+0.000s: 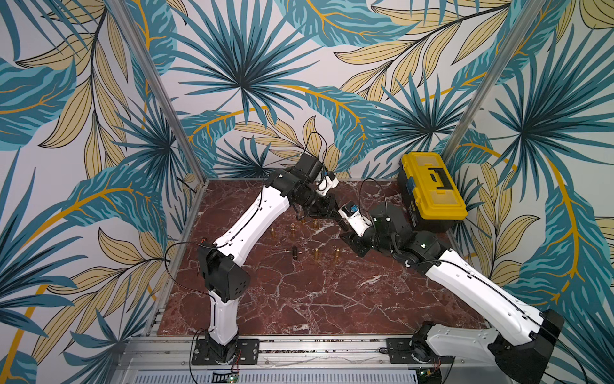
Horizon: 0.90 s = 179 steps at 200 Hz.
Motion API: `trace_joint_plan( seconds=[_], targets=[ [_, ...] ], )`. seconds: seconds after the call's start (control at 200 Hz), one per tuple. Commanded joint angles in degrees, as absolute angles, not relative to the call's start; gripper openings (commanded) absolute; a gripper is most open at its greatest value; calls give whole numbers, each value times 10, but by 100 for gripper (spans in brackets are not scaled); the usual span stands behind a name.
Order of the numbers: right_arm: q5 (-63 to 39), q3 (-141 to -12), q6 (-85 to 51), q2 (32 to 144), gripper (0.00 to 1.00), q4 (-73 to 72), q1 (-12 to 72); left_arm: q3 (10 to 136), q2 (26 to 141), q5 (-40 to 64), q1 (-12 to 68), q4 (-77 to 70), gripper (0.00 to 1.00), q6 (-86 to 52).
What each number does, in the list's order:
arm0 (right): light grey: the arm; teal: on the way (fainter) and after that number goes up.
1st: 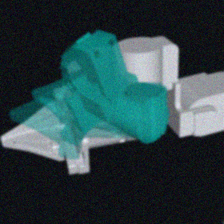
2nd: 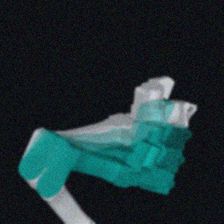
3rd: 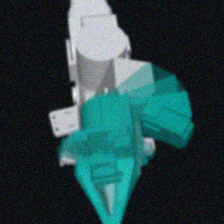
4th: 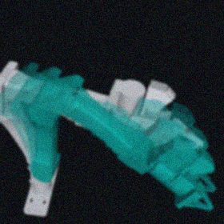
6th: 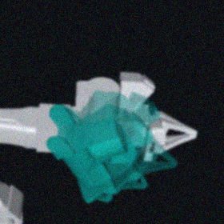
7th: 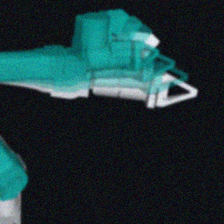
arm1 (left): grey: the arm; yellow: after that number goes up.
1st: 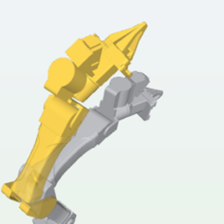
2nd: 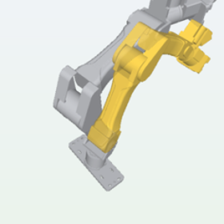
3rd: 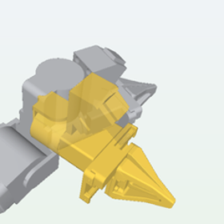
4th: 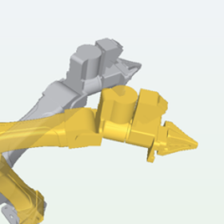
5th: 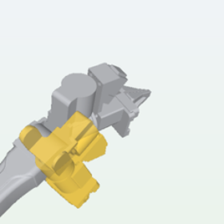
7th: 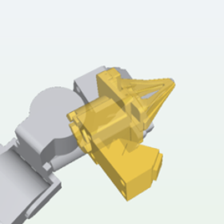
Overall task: Open the lipstick cap
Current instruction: Pick up the lipstick at the center of the board, then open the cover of the lipstick.
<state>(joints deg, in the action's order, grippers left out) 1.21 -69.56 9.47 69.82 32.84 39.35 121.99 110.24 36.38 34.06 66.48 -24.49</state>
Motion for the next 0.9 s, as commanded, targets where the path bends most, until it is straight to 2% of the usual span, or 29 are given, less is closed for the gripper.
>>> trace_joint_plan(
  seconds=[0.0,0.516,0.891],
  targets=[
    [15,-706,109,708,44,317,392,1214,1067,390,338,662,19,-249],
    [17,-708,118,731,34,302,391,1192,1056,423,337,662,19,-257],
    [23,-714,117,734,7,314,392,1184,1058,419,334,662,9,-258]
  ],
)
